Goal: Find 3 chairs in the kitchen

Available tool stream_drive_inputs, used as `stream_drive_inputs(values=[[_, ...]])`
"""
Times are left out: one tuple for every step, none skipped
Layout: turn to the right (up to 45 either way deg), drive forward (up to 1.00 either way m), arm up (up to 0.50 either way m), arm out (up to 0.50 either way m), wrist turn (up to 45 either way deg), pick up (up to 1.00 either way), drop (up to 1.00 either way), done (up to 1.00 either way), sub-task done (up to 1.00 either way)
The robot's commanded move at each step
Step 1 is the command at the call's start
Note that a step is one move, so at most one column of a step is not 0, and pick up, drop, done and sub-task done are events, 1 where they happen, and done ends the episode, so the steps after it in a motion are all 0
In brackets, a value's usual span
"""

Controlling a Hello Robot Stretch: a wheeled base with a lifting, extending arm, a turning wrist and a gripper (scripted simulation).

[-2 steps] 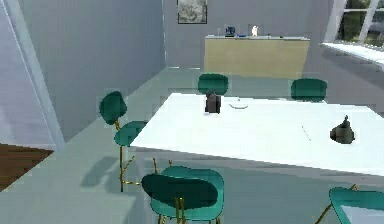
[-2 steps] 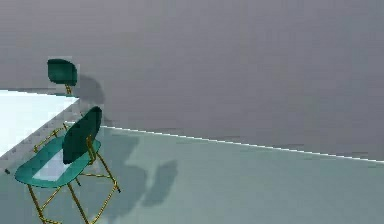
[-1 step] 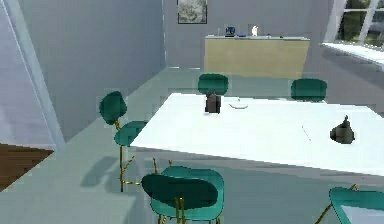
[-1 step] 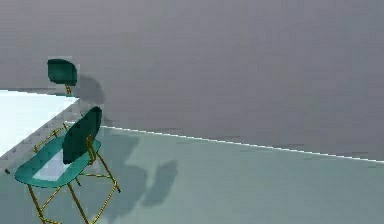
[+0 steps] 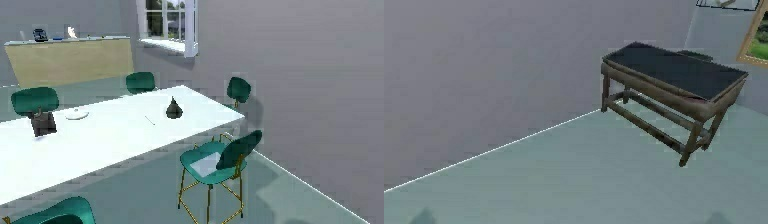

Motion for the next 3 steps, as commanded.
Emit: stream_drive_inputs(values=[[0.0,0.00,0.00,0.00,0.0,0.00,0.00,0.00,1.00],[-45.0,0.00,0.00,0.00,0.0,0.00,0.00,0.00,0.00],[-45.0,0.00,0.00,0.00,0.0,0.00,0.00,0.00,0.00]])
